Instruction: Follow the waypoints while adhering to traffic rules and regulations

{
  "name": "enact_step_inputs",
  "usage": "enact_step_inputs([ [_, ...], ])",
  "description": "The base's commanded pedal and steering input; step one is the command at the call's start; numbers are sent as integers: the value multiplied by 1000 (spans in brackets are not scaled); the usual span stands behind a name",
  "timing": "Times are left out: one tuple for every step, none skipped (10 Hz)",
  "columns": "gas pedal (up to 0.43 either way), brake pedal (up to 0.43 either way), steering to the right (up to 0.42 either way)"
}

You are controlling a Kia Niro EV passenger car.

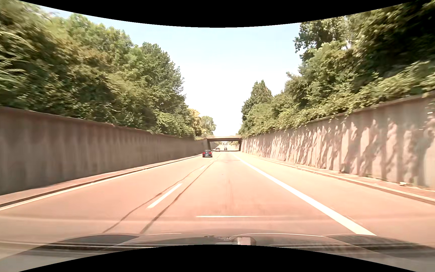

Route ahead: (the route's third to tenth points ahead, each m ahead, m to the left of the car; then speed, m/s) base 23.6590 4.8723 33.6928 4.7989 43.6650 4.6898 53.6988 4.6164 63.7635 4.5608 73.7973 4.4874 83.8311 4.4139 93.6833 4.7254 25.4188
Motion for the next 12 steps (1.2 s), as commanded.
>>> enact_step_inputs([
  [209, 0, 0],
  [209, 0, 0],
  [220, 0, 0],
  [220, 0, 0],
  [220, 0, 0],
  [220, 0, 0],
  [228, 0, -1],
  [228, 0, -1],
  [228, 0, -1],
  [240, 0, -1],
  [240, 0, -1],
  [248, 0, -1],
])
